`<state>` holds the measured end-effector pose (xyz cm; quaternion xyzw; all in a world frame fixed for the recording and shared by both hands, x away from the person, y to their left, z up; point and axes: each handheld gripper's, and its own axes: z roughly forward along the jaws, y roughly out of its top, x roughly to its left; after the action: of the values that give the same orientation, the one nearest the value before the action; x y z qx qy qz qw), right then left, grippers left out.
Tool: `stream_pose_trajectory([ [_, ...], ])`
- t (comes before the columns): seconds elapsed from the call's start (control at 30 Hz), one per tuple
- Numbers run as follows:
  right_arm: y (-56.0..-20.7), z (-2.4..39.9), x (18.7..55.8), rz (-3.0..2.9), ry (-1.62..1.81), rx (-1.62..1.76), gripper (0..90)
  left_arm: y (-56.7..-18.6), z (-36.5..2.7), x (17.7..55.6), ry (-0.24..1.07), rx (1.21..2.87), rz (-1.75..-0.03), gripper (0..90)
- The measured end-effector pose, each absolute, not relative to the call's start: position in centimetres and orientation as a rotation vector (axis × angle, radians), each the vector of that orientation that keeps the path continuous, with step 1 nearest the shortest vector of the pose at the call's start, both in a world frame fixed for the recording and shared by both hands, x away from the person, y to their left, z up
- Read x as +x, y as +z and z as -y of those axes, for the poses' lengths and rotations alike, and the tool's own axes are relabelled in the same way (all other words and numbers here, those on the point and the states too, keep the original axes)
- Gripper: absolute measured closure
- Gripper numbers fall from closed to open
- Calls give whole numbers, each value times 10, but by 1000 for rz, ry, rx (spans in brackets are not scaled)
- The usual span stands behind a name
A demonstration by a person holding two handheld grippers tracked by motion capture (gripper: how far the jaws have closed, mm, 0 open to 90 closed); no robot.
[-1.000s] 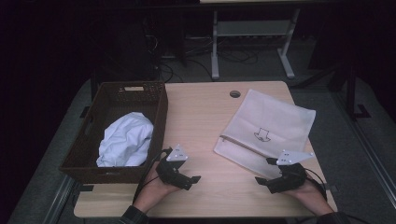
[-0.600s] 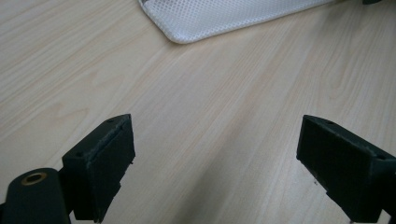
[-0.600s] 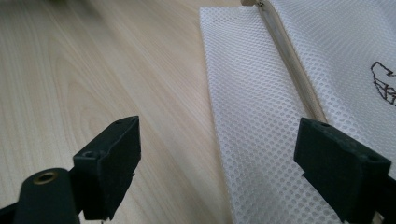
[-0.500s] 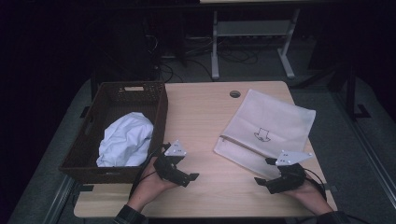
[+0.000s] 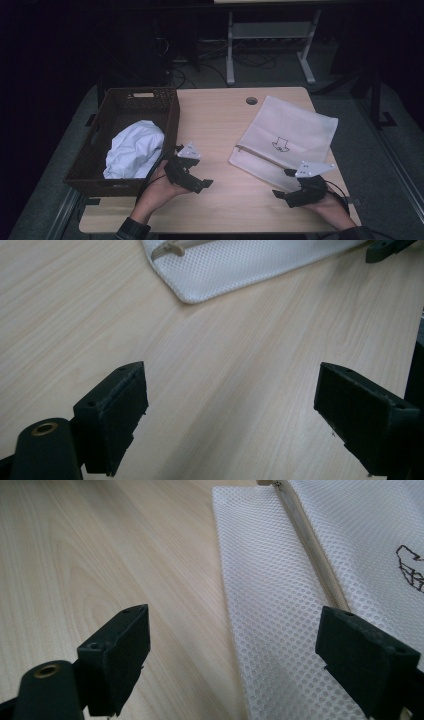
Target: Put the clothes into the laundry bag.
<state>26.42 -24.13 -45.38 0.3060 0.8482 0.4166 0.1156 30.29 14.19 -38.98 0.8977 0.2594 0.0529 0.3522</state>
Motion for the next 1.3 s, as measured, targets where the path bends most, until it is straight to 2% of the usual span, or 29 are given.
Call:
stream_pose_trajectory([
  [0.67, -454, 241, 264, -2490, 1231, 881, 121, -347, -159, 324, 179, 2270, -676, 129],
  [1.3, -455, 243, 263, -2476, 1250, 882, 121, -334, -187, 351, 235, 2296, -719, 134],
])
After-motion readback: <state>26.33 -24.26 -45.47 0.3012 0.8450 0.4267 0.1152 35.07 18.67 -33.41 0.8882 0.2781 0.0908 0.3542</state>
